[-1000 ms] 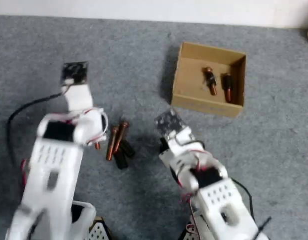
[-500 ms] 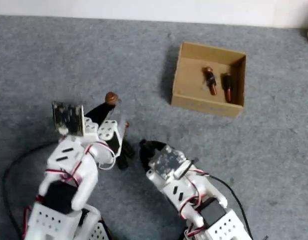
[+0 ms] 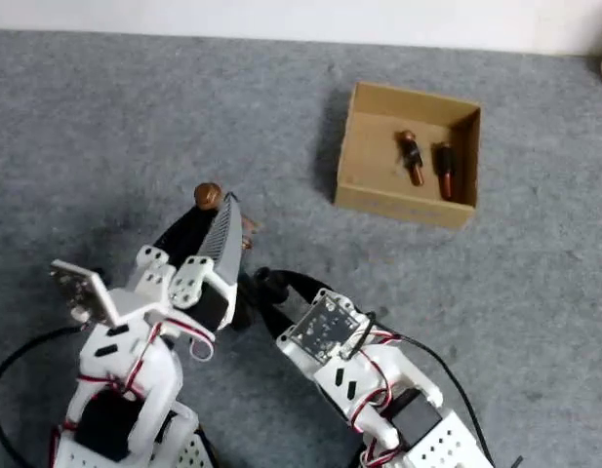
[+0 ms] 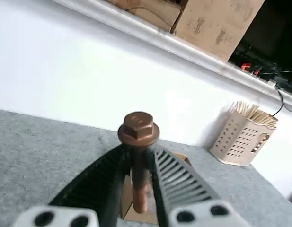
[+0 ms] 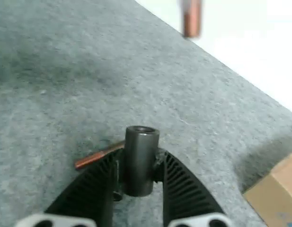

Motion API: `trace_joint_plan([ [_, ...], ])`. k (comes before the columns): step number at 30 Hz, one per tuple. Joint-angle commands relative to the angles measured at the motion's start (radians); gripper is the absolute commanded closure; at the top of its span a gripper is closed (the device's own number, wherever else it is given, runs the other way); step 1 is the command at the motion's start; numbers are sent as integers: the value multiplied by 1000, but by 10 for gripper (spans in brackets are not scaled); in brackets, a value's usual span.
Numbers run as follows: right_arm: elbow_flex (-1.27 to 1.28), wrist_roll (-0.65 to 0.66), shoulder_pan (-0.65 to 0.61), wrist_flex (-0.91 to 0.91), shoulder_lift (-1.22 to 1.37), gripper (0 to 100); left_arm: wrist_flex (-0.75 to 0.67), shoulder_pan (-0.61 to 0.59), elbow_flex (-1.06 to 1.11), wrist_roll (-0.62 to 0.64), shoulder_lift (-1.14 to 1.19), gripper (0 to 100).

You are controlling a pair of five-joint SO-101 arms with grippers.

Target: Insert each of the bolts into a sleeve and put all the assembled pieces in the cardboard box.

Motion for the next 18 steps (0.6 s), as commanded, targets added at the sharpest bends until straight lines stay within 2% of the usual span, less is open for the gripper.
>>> trace_joint_plan([
  [1,-1,-3,28,-33,-21,994,23,19,10,14,-13,995],
  [7,1,-81,65,-58,-21,994,25,25,82,17,-15,994],
  [10,1,-86,101,-59,-21,994,25,68,110,17,-15,994],
  [18,-5,-86,99,-59,-21,994,23,163,168,17,-13,994],
])
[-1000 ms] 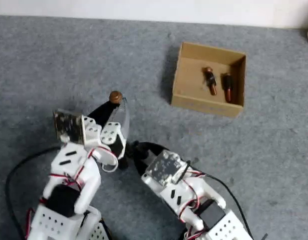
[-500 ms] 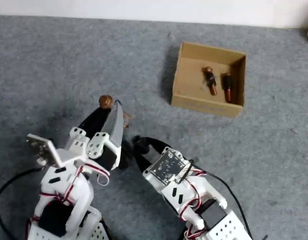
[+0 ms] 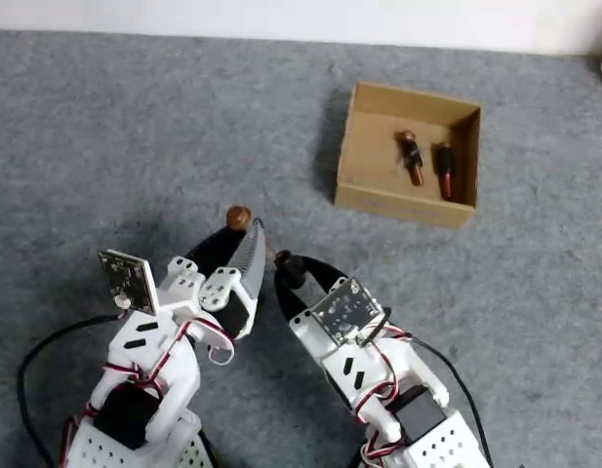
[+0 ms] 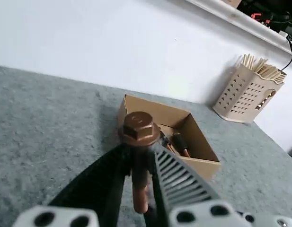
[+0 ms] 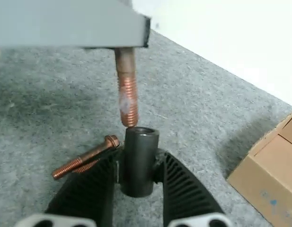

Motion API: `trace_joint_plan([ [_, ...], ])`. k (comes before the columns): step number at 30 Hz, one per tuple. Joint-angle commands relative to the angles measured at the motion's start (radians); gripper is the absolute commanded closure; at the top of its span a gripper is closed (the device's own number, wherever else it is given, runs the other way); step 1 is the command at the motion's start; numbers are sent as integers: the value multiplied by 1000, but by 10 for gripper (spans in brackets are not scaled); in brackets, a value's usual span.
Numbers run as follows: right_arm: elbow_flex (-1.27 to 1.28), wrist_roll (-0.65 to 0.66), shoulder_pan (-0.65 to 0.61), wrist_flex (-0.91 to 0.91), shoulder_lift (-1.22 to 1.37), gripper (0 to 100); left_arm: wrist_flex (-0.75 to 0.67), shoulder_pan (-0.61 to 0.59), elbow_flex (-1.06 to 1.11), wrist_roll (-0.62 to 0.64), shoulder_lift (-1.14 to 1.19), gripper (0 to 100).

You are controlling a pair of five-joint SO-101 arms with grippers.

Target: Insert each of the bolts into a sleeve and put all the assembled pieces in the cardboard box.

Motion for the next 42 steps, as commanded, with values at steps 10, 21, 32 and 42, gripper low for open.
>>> trace_joint_plan([
  [10,-1,-11,5,-33,-21,994,-60,47,-13,8,-7,994],
  [21,1,-6,-8,-31,-21,994,-60,107,4,9,-7,994],
  [32,-8,-9,51,-31,-21,994,-44,110,87,40,-1,994],
  [42,-7,-3,31,-25,-21,994,-38,110,94,14,-1,994],
])
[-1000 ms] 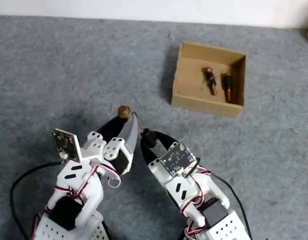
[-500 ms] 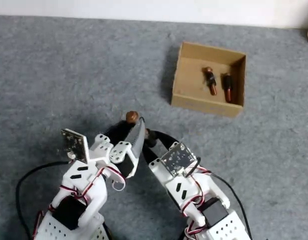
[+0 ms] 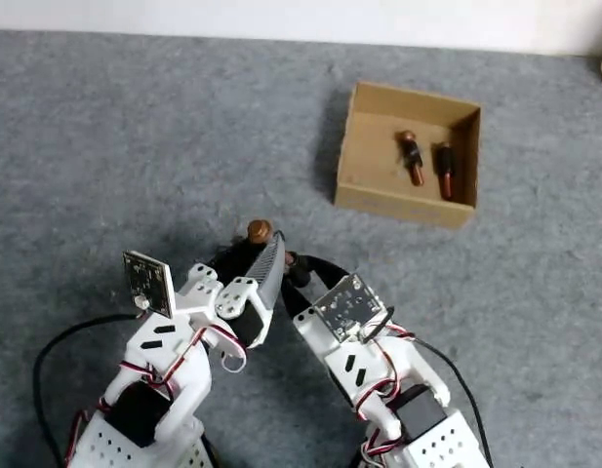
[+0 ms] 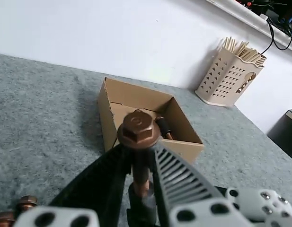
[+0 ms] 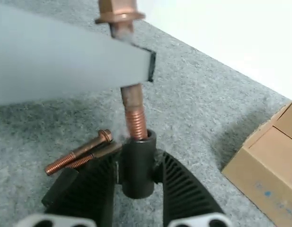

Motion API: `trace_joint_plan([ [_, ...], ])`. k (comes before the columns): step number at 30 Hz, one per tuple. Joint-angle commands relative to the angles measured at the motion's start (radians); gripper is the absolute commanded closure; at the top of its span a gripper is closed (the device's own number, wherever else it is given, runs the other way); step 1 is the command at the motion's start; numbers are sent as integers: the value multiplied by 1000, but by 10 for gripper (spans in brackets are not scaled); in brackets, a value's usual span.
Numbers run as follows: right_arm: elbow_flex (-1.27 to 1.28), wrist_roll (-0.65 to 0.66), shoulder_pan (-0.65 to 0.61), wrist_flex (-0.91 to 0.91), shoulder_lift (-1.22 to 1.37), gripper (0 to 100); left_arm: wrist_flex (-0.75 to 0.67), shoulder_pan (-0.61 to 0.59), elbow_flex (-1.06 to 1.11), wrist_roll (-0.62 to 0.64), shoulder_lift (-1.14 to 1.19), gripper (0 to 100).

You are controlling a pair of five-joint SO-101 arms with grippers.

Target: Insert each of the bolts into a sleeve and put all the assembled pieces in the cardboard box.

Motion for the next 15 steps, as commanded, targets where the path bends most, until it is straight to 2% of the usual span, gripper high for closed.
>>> trace_joint_plan([
  [1,-4,0,-19,-27,-22,994,11,27,1,-43,8,994],
  [5,-8,95,-65,50,-22,994,12,30,1,-57,8,994],
  [15,-5,95,-64,58,-22,994,6,24,8,-58,8,992],
])
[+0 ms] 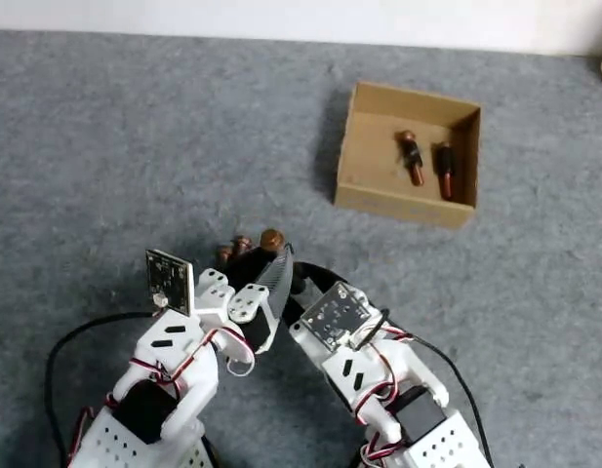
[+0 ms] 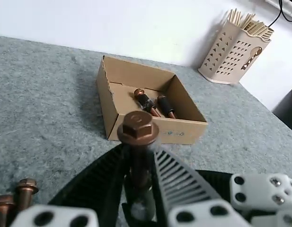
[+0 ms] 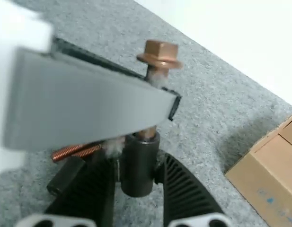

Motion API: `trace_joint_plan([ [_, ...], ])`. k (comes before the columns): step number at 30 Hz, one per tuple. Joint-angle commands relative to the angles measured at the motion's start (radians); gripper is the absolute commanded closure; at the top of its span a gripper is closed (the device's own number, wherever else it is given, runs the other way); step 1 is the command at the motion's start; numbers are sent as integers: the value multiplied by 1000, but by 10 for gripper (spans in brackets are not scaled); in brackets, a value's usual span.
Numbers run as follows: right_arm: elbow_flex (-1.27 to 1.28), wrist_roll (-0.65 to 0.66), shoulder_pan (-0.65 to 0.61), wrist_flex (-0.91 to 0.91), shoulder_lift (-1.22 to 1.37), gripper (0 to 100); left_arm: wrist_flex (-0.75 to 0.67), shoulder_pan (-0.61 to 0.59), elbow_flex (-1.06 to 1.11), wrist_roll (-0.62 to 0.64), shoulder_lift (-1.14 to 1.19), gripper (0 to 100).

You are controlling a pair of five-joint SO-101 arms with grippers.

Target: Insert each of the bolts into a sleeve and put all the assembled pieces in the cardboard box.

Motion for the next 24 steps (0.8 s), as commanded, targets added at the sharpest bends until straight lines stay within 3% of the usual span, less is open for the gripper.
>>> trace_joint_plan([
  [1,-1,17,-21,2,-16,994,-5,15,-15,-8,-4,988],
  [9,-1,17,-19,2,-16,994,25,22,-19,-3,-4,689],
  [16,-1,17,-19,2,-16,994,37,18,-33,-5,-4,763],
  [24,-7,17,39,2,-16,994,31,-18,-35,-11,-5,769],
])
